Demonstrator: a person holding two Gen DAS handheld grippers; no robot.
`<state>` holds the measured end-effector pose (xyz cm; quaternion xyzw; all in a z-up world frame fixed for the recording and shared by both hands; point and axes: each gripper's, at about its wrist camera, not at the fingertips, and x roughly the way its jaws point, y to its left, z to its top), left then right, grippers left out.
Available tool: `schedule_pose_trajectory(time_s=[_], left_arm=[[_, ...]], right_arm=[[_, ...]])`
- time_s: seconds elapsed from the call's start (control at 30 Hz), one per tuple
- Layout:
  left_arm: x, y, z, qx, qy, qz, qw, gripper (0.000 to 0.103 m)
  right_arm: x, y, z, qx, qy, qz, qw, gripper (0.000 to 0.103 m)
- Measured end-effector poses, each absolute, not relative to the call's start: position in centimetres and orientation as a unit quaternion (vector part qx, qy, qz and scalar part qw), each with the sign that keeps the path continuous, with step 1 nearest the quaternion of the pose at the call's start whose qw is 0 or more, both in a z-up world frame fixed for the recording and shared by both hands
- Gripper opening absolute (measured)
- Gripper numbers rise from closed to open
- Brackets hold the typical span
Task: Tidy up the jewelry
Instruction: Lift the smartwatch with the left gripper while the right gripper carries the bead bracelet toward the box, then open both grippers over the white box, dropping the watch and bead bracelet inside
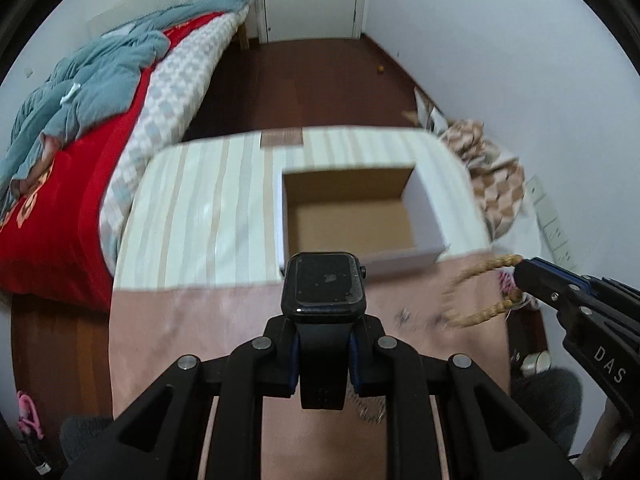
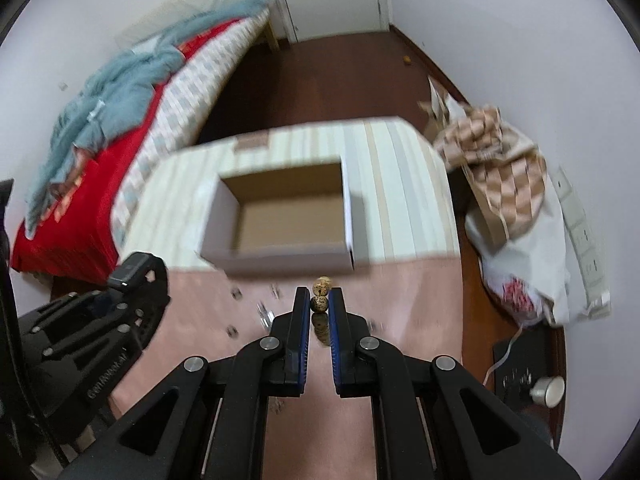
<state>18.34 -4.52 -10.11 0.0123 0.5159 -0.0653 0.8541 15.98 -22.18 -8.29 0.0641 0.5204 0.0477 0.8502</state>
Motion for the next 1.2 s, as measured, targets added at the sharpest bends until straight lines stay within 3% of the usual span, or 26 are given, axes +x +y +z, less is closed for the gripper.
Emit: schedule_pose_trajectory(time_s=[0.3,0.6,0.77,0.83,0.9,0.97,1.03,1.07,1.1,1.17,1.2], left_arm=[[24.6,-4.0,-10.7,-0.02,0.52,-0.065,0.851,0.015],[31.3,-3.1,-16.3,-0.067,0.588,-0.082,0.802,0.016],[32.7,-2.9,-16.8,-0.097,0.598,-0.097,0.79,0.017],[33.1,-2.8,-16.3,-0.097,0.59,-0.097,0.796,0.025],[33.3,-2.6,-15.7,-0.095,0.582,-0.092,0.802,0.069],[33.2,-2.3,-14.9,-0.091,0.567,-0.08,0.815,0.08],[33.1,-1.9,-14.5,-0.075,0.56,-0.065,0.823,0.08],[33.0,-1.8,-14.4,-0.066,0.556,-0.057,0.827,0.081],[32.7,-1.7,-14.3,-0.052,0.551,-0.045,0.832,0.087],[32.1,-1.4,-14.4,-0.029,0.543,-0.024,0.839,0.103],[31.7,-1.3,-14.6,-0.019,0.542,-0.015,0.84,0.103]], right_arm=[[24.5,-20.8,-7.0,0.048,0.499,0.093,0.86,0.009],[31.6,-20.6,-13.1,0.07,0.549,0.119,0.824,0.009],[33.4,-20.5,-16.0,0.09,0.579,0.133,0.799,0.01],[33.6,-20.4,-16.5,0.102,0.592,0.149,0.785,0.01],[33.7,-20.6,-16.9,0.111,0.6,0.15,0.778,0.01],[33.6,-20.7,-16.8,0.107,0.601,0.144,0.779,0.011],[33.4,-21.0,-16.6,0.096,0.599,0.134,0.783,0.024],[33.1,-21.2,-16.4,0.087,0.597,0.122,0.788,0.038],[32.8,-21.3,-16.1,0.077,0.595,0.111,0.792,0.054],[32.4,-21.6,-16.0,0.066,0.593,0.097,0.797,0.07],[31.9,-21.6,-16.1,0.051,0.592,0.077,0.8,0.076]])
